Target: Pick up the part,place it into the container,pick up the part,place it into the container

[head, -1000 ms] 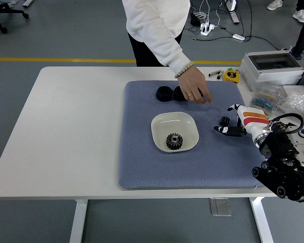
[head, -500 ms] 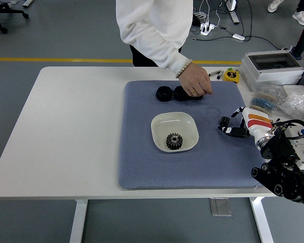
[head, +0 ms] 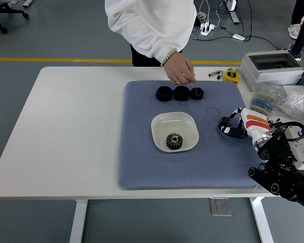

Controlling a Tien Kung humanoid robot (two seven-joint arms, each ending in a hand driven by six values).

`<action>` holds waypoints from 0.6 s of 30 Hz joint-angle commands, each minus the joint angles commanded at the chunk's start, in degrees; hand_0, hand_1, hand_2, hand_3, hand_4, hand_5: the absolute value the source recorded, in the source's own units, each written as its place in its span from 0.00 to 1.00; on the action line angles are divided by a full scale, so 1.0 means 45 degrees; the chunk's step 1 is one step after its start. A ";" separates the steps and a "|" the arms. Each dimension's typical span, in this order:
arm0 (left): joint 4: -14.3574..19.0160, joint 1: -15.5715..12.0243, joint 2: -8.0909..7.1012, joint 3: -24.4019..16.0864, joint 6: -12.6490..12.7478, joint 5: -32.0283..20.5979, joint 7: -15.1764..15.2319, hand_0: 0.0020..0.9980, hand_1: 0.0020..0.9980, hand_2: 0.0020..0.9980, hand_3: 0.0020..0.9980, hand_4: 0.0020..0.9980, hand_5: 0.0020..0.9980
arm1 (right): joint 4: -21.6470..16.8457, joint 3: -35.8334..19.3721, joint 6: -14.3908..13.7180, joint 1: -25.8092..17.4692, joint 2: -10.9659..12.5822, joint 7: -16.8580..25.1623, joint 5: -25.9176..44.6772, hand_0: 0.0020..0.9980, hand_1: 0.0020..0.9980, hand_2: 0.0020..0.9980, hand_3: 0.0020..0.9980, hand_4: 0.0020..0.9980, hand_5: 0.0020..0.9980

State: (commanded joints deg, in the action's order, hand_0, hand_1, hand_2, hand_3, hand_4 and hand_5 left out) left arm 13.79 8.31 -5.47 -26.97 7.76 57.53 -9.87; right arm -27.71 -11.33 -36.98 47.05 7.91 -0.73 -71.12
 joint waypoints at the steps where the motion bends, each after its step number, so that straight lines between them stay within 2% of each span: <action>1: 0.0000 0.0000 0.0001 -0.0017 -0.0005 0.0027 -0.0005 0.69 0.72 0.74 0.65 0.67 0.66 | -0.0007 0.0025 0.0000 0.0003 -0.0003 0.0031 0.0019 0.07 0.10 0.24 0.55 0.91 0.52; 14: 0.0015 0.0049 -0.0001 -0.0125 -0.0054 0.0237 -0.0052 0.69 0.72 0.74 0.65 0.67 0.66 | 0.0061 0.0325 0.0000 0.0018 -0.0068 0.0309 0.0080 0.06 0.09 0.23 0.54 0.87 0.52; 15: 0.0016 0.0054 0.0000 -0.0129 -0.0056 0.0249 -0.0055 0.69 0.72 0.74 0.65 0.67 0.66 | 0.0063 0.0340 0.0000 0.0022 -0.0073 0.0307 0.0068 0.05 0.09 0.23 0.51 0.74 0.48; 18: 0.0028 0.0095 0.0003 -0.0155 -0.0076 0.0321 -0.0070 0.69 0.72 0.74 0.65 0.67 0.66 | 0.0092 0.0418 0.0000 0.0037 -0.0073 0.0276 0.0007 0.05 0.09 0.23 0.51 0.74 0.48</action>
State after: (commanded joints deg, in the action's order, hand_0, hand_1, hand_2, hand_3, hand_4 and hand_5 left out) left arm 13.92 8.73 -5.46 -27.67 7.42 58.98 -10.18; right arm -27.29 -9.45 -36.98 47.22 7.58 0.51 -71.09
